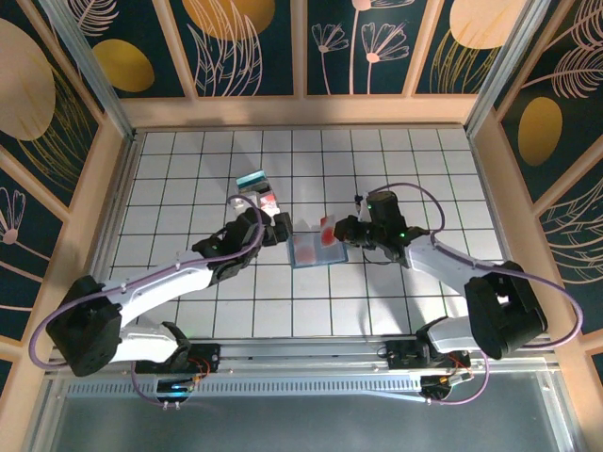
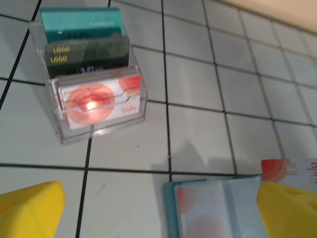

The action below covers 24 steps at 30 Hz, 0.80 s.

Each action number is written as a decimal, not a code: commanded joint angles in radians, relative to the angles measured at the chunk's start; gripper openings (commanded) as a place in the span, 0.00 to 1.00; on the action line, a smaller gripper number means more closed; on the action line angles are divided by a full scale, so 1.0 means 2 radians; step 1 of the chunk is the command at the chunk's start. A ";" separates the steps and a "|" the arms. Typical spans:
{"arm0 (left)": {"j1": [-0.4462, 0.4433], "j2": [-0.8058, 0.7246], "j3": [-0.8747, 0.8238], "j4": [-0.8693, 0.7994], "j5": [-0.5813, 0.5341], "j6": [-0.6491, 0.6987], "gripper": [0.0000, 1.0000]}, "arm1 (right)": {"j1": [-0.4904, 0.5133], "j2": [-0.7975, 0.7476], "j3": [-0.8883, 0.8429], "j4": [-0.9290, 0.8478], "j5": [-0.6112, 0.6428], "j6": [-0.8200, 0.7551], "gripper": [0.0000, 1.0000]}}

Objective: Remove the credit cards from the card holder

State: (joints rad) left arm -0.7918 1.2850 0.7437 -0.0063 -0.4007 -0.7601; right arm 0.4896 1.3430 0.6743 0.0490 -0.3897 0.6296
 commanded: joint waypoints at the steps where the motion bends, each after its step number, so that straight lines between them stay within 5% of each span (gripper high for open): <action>1: 0.010 -0.020 -0.014 0.065 0.054 0.009 0.99 | -0.003 -0.024 0.004 0.029 0.019 -0.006 0.00; 10: 0.044 -0.016 -0.040 0.225 0.204 -0.020 0.93 | -0.004 -0.067 0.000 0.124 -0.003 0.005 0.00; 24: 0.067 0.033 -0.037 0.356 0.365 -0.058 0.86 | -0.005 -0.071 -0.005 0.259 -0.109 0.059 0.00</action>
State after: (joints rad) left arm -0.6689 1.3315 0.6701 0.5861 0.2279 -0.8398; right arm 0.4896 1.1995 0.6731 0.4507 -0.5381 0.7078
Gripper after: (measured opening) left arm 0.861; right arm 0.047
